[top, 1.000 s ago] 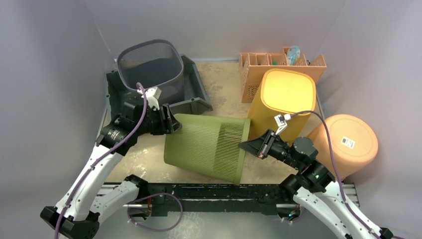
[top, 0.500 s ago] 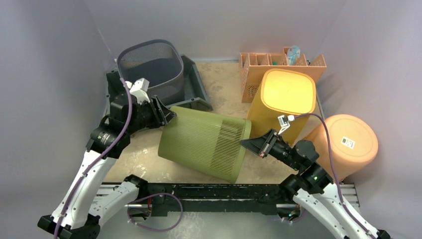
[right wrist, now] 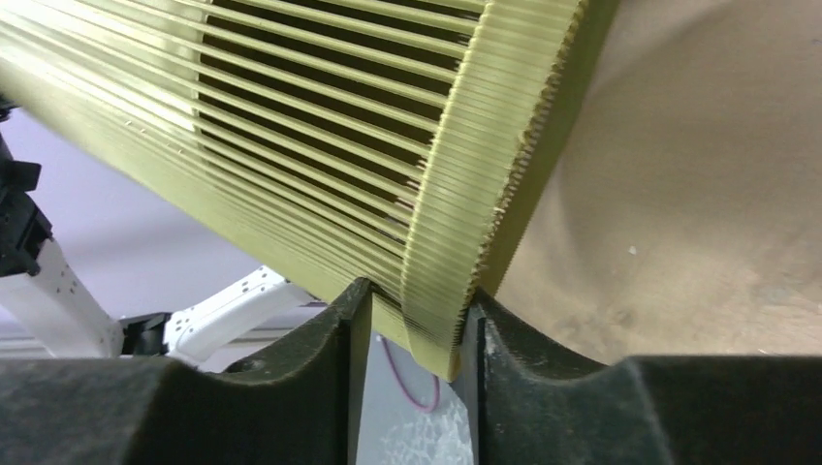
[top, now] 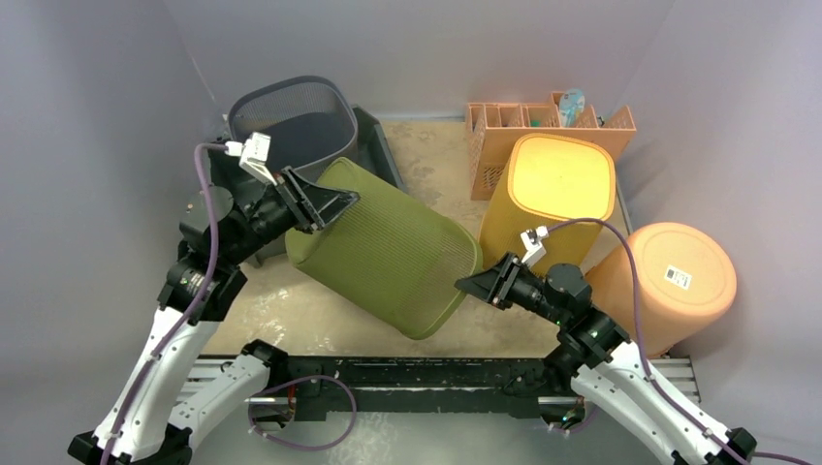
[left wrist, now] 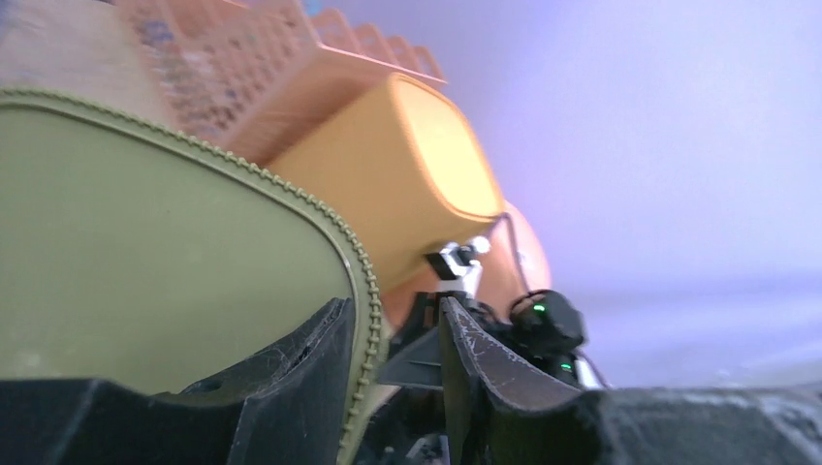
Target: Turn the large container upside down
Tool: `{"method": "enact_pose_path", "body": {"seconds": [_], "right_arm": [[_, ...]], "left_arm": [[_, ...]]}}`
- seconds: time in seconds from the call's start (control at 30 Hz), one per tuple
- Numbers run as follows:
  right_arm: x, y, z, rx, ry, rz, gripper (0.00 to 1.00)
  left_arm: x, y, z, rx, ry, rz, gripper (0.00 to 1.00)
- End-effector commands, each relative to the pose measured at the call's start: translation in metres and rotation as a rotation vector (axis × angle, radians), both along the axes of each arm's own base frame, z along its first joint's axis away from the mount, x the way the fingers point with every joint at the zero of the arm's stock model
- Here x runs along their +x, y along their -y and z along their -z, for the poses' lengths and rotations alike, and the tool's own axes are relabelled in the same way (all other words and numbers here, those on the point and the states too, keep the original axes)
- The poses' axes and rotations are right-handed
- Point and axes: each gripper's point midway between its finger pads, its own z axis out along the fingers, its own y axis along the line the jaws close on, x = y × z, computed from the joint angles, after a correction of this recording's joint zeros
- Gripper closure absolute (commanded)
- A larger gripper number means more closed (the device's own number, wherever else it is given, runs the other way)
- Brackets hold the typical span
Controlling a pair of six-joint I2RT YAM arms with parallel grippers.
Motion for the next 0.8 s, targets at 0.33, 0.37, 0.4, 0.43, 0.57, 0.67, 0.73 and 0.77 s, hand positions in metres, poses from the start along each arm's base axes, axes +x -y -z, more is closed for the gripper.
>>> {"method": "enact_pose_path", "body": {"seconds": [0.33,0.37,0.4,0.43,0.57,0.67,0.73,0.77], "right_arm": [[0.009,0.028,0.028,-0.22,-0.111,0.138,0.25],[0.009,0.033,0.024,-0.243,-0.109,0.152,0.2],[0.009,0.038,0.025,-0.276,-0.117,0.168,0.17],[0.008,0.044,0.024,-0.3,-0.121,0.184,0.11],[0.005,0.055,0.013,-0.322,-0.104,0.214,0.0],[0.001,0.06,0.002,-0.324,-0.095,0.219,0.0],[-0.002,0.064,-0.007,-0.342,-0.088,0.219,0.0],[-0.003,0.067,-0.012,-0.349,-0.078,0.223,0.0]], "left_arm": [[-0.017,0.05,-0.004,-0.222,-0.027,0.324,0.58],[-0.015,0.052,0.0,-0.216,-0.034,0.331,0.57],[-0.013,0.054,0.003,-0.211,-0.038,0.337,0.56],[-0.012,0.056,0.004,-0.208,-0.038,0.342,0.56],[-0.012,0.061,0.001,-0.206,-0.018,0.352,0.55],[-0.008,0.065,0.009,-0.188,-0.016,0.345,0.54],[-0.006,0.069,0.015,-0.198,-0.027,0.351,0.54],[-0.007,0.071,0.015,-0.211,-0.029,0.36,0.54]]}}
